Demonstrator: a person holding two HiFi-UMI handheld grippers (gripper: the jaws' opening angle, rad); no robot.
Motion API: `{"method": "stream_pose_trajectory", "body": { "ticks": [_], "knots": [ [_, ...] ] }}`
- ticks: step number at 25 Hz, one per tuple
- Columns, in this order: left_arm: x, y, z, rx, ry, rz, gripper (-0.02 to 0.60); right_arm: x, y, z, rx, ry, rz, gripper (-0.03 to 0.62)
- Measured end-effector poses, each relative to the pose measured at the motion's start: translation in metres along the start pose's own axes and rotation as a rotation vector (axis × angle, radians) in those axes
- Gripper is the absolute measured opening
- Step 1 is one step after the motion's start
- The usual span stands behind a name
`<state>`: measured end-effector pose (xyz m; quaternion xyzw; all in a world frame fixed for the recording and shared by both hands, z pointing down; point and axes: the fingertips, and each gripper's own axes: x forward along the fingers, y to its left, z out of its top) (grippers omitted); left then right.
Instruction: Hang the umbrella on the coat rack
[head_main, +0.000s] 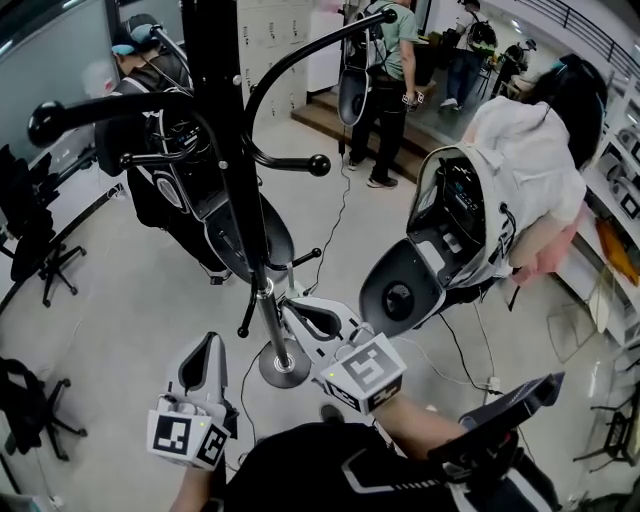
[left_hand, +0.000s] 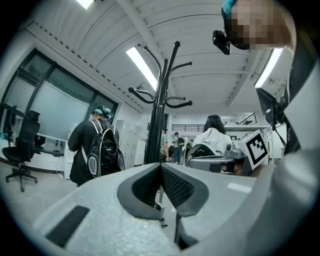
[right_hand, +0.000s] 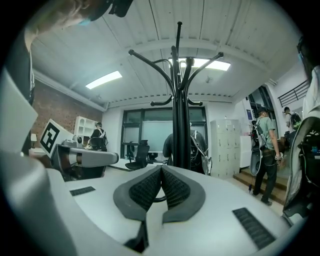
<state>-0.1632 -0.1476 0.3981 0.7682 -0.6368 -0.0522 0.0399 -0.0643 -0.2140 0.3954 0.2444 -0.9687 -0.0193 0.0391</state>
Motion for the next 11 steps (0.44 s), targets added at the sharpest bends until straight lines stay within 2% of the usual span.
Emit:
{"method": "stream_pose_trajectory", "body": {
  "ticks": [11],
  "knots": [
    [0.015, -0.003, 0.01, -0.016, 0.007, 0.003, 0.012, 0.002, -0.02, 0.008, 0.022, 0.027, -0.02, 0.008]
  ]
}}
